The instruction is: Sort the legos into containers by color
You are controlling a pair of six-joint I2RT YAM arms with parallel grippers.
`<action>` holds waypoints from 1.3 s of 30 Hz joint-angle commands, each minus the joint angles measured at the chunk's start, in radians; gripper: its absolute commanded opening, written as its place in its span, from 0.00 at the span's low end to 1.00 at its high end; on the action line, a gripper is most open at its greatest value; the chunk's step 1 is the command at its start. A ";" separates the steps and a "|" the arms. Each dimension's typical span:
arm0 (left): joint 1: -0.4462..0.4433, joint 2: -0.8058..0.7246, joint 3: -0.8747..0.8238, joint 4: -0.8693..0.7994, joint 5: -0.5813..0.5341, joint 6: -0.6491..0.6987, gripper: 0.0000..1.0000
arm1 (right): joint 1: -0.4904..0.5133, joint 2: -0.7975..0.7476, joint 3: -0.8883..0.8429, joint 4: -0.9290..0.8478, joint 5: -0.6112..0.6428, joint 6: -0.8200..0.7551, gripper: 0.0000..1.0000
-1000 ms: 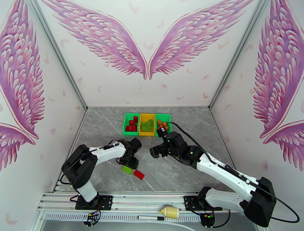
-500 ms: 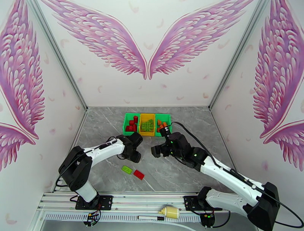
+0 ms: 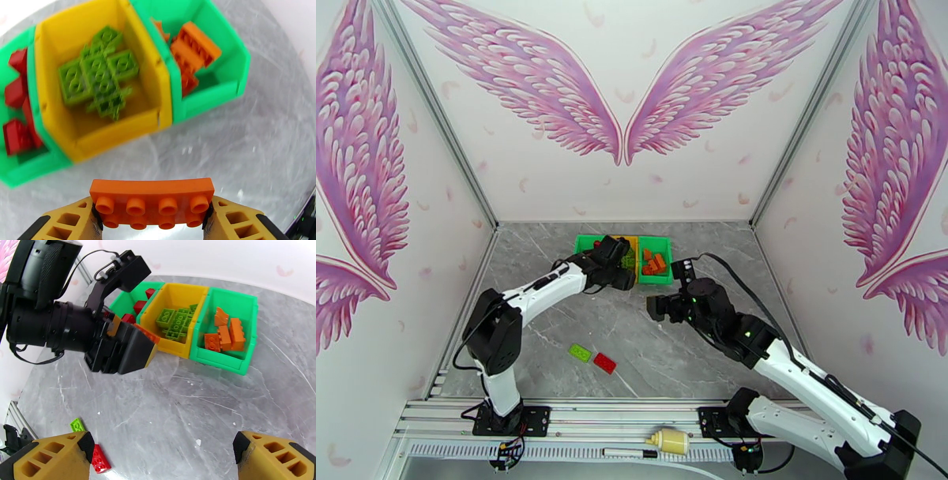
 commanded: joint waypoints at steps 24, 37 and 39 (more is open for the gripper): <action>0.036 0.450 0.523 0.157 0.156 0.183 0.68 | -0.020 -0.032 0.031 -0.091 0.014 0.013 0.98; 0.080 0.315 0.482 0.135 0.198 0.195 0.96 | -0.022 0.005 0.064 -0.034 -0.050 0.052 0.99; 0.086 0.260 0.429 0.154 0.196 0.187 0.97 | -0.021 0.008 0.059 -0.037 -0.063 0.040 0.99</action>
